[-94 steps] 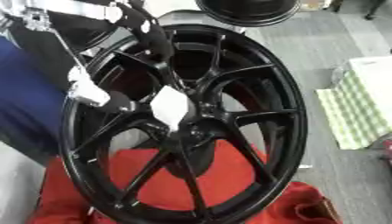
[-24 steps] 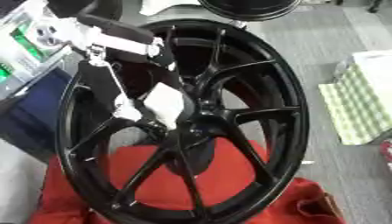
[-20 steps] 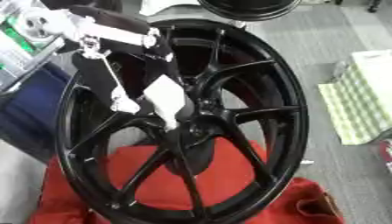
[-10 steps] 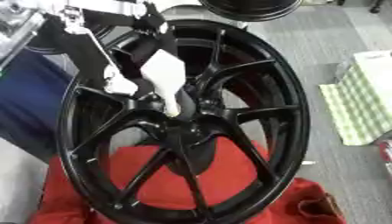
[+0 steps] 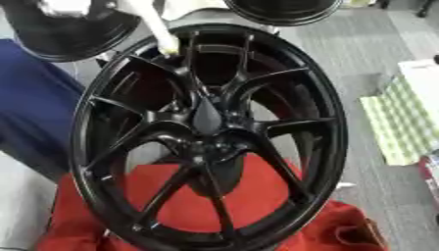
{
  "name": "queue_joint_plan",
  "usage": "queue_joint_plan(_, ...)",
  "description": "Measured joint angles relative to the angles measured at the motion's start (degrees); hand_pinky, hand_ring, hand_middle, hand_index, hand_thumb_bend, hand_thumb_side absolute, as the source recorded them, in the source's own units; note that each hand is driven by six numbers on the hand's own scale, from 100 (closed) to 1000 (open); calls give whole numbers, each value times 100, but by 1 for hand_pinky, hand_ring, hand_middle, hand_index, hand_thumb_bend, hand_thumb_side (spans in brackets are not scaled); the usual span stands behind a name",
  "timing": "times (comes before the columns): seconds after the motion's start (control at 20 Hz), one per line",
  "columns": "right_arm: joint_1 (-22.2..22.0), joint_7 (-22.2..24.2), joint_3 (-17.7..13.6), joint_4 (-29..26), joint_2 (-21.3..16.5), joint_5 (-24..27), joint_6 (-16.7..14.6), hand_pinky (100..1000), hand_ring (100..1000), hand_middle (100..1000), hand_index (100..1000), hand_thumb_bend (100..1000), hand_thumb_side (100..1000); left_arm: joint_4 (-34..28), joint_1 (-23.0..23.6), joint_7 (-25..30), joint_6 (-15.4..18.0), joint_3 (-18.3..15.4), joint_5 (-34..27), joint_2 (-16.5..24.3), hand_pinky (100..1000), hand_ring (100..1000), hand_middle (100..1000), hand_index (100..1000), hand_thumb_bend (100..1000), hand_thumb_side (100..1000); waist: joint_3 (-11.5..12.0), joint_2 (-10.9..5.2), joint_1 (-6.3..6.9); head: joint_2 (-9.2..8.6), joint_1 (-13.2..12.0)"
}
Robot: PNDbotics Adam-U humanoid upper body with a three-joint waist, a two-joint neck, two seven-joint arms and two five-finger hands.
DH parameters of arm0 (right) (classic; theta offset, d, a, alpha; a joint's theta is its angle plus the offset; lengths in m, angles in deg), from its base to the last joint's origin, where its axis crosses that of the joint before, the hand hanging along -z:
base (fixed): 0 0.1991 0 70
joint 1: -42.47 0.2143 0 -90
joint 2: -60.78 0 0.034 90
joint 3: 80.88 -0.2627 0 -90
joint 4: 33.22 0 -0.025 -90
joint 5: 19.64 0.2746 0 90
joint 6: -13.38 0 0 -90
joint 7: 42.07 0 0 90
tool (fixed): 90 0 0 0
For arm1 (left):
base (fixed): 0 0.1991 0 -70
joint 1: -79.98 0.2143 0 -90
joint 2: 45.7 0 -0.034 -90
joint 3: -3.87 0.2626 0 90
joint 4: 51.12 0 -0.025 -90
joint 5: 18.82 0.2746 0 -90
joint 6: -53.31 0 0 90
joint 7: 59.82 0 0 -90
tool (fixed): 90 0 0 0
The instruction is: Pull the pin out of the wheel hub.
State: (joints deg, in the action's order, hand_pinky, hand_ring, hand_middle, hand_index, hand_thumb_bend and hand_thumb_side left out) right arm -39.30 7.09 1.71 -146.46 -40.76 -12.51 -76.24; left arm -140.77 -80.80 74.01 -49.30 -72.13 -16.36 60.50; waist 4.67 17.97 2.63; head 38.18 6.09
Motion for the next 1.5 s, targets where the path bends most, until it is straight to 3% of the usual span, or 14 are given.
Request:
queue_joint_plan(0.2,-28,-51,-43,0,0,-46,-30,664,740,684,749,100,749,111,663,-644,73,-783,-402,921,699,505,307,401,111,100,74,2,-33,-1,47)
queue_joint_plan(0.45,-19,-107,-90,0,0,-77,-60,664,740,686,749,100,748,221,1969,-1389,190,-1581,-900,1902,703,520,320,422,100,100,146,48,-91,-18,72)
queue_joint_plan(0.65,27,-146,-109,0,4,-85,-84,665,741,687,750,100,748,306,2852,-1760,328,-1954,-1080,2195,734,574,406,530,133,100,171,85,-144,-73,78)
queue_joint_plan(0.7,37,-152,-110,0,5,-85,-89,665,740,686,750,100,747,296,3016,-1804,377,-2003,-1097,2219,764,621,478,617,176,100,174,96,-161,-90,75)
queue_joint_plan(0.75,44,-154,-110,0,7,-85,-91,665,740,686,750,100,747,266,3175,-1820,431,-2035,-1099,2231,764,621,478,617,176,100,175,112,-174,-107,66)
queue_joint_plan(0.8,63,-154,-110,0,10,-85,-92,664,740,687,750,100,749,233,3313,-1816,488,-2058,-1095,2231,853,791,708,842,325,318,175,126,-187,-111,58)
queue_joint_plan(0.85,81,-155,-110,0,17,-85,-93,664,740,687,750,100,749,192,3439,-1795,552,-2073,-1070,2231,859,806,732,858,343,361,173,133,-200,-123,54)
queue_joint_plan(0.9,85,-156,-110,0,32,-85,-94,664,741,687,750,100,749,161,3552,-1765,620,-2094,-1020,2231,884,861,821,922,453,557,168,134,-212,-142,51)
queue_joint_plan(1.0,85,-163,-110,0,59,-85,-102,664,741,687,750,100,750,134,3733,-1739,739,-2155,-874,2231,894,888,870,961,499,663,163,136,-233,-161,42)
queue_joint_plan(1.15,85,-175,-125,0,76,-85,-113,665,741,688,750,100,749,144,3900,-1825,818,-2249,-629,2231,892,893,884,972,498,698,161,141,-251,-163,42)
queue_joint_plan(1.5,85,-193,-141,0,101,-84,-130,664,740,687,750,100,747,160,3976,-2284,764,-2354,-605,2224,863,833,786,902,418,675,166,141,-299,-163,37)
